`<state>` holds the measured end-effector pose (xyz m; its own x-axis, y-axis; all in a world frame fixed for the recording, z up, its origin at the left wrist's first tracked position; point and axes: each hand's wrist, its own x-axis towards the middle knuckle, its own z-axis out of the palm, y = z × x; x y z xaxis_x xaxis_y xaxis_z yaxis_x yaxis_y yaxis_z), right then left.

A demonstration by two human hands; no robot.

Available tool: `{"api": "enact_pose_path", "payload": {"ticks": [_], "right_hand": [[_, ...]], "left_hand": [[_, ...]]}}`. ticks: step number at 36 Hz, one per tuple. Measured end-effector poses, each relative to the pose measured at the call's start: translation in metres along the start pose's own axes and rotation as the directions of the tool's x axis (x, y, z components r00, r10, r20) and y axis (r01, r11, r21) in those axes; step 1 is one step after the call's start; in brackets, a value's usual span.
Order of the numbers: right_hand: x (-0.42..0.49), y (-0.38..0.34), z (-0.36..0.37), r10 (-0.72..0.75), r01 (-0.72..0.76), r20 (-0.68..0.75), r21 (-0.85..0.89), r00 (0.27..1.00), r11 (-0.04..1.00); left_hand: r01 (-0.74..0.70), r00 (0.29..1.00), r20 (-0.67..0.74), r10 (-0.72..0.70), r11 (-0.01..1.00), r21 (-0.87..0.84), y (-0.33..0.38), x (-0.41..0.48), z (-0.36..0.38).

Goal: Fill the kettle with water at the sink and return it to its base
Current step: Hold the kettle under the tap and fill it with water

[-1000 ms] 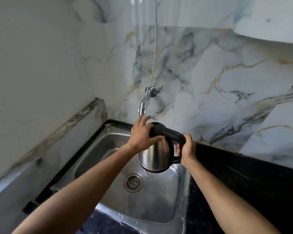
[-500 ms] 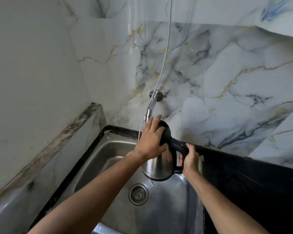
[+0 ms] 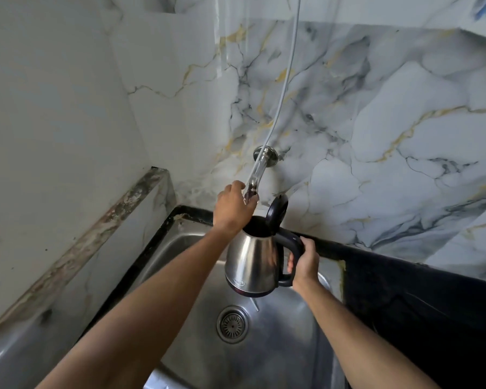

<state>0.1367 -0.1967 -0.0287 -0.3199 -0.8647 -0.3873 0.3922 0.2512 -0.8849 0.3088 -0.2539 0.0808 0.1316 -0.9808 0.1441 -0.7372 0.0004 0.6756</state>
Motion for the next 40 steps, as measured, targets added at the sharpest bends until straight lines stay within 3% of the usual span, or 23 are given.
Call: {"api": "enact_pose_path", "payload": {"ticks": [11, 20, 28, 30, 32, 35, 38, 40], "right_hand": [[0.008, -0.003, 0.009, 0.025, -0.025, 0.01, 0.01, 1.0, 1.0], [0.016, -0.003, 0.011, 0.008, -0.008, 0.018, -0.005, 1.0, 1.0], [0.019, -0.004, 0.008, -0.003, 0.003, 0.031, -0.006, 0.999, 1.0], [0.02, -0.005, 0.009, 0.005, -0.004, 0.028, -0.009, 1.0, 1.0], [0.021, -0.005, 0.01, -0.005, 0.005, 0.032, -0.014, 0.999, 1.0], [0.021, -0.006, 0.009, -0.017, 0.018, 0.045, -0.017, 0.999, 1.0], [0.021, -0.008, 0.008, -0.024, 0.026, 0.057, -0.028, 0.998, 0.999], [0.021, -0.008, 0.009, -0.027, 0.028, 0.063, -0.029, 0.998, 0.999]], "left_hand": [[-0.091, 0.996, 0.022, 0.088, 0.947, 0.309, 0.018, 0.03, 0.007], [-0.056, 0.995, 0.094, 0.03, 0.956, 0.289, 0.02, 0.038, 0.006], [-0.027, 0.97, 0.244, -0.002, 0.993, 0.116, 0.002, 0.054, -0.008], [0.035, 0.956, 0.293, -0.021, 0.999, -0.04, -0.005, 0.056, -0.013], [0.171, 0.922, 0.383, -0.052, 0.944, -0.282, -0.012, 0.056, -0.023], [0.337, 0.879, 0.472, -0.072, 0.793, -0.507, -0.022, 0.058, -0.037], [0.421, 0.861, 0.503, -0.073, 0.657, -0.626, -0.029, 0.058, -0.043], [0.457, 0.837, 0.544, -0.057, 0.62, -0.638, -0.03, 0.057, -0.044]]}}
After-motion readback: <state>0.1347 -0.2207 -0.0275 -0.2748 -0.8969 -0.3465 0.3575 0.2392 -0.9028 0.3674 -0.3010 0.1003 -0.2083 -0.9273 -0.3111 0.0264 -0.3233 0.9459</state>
